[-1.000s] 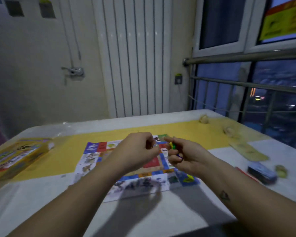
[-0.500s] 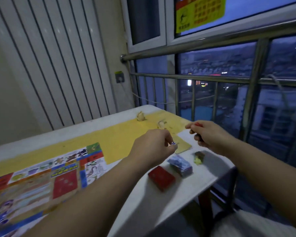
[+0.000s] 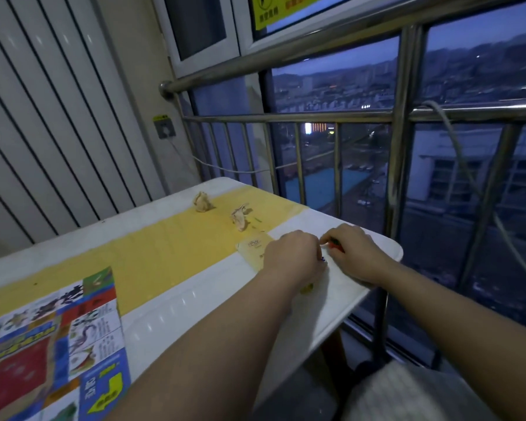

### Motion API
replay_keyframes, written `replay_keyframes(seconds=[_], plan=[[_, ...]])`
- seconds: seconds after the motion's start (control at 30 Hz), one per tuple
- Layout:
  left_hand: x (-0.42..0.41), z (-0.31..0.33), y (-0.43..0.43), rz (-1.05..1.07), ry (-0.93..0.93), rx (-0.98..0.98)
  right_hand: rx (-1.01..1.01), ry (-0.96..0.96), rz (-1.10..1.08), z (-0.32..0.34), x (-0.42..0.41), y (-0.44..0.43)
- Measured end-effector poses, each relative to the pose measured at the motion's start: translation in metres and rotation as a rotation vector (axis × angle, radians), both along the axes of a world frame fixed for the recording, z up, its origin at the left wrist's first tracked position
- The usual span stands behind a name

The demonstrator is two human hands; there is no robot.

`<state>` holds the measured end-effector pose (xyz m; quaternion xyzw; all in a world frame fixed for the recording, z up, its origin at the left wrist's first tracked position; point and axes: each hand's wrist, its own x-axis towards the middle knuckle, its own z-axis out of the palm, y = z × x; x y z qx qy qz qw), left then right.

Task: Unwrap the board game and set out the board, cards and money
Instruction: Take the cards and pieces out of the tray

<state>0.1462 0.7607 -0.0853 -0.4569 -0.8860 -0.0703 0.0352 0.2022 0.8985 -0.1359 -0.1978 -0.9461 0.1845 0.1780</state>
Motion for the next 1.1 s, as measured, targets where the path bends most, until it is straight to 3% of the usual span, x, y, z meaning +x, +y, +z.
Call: replay_keyframes(seconds=[0.23, 0.6, 0.8, 1.1], plan=[[-0.003, -0.012, 0.021, -0.019, -0.054, -0.008, -0.273, 0.122, 0.1, 0.007, 0.006, 0.005], [-0.006, -0.004, 0.01, 0.004, -0.067, 0.037, -0.373, 0.171, 0.08, 0.007, 0.006, 0.0], [-0.006, 0.023, -0.033, 0.0, -0.003, 0.1, -0.357, 0.284, 0.078, 0.036, 0.009, -0.026], [0.007, 0.049, -0.163, 0.047, 0.172, 0.258, -0.361, 0.345, 0.412, 0.101, -0.002, -0.156]])
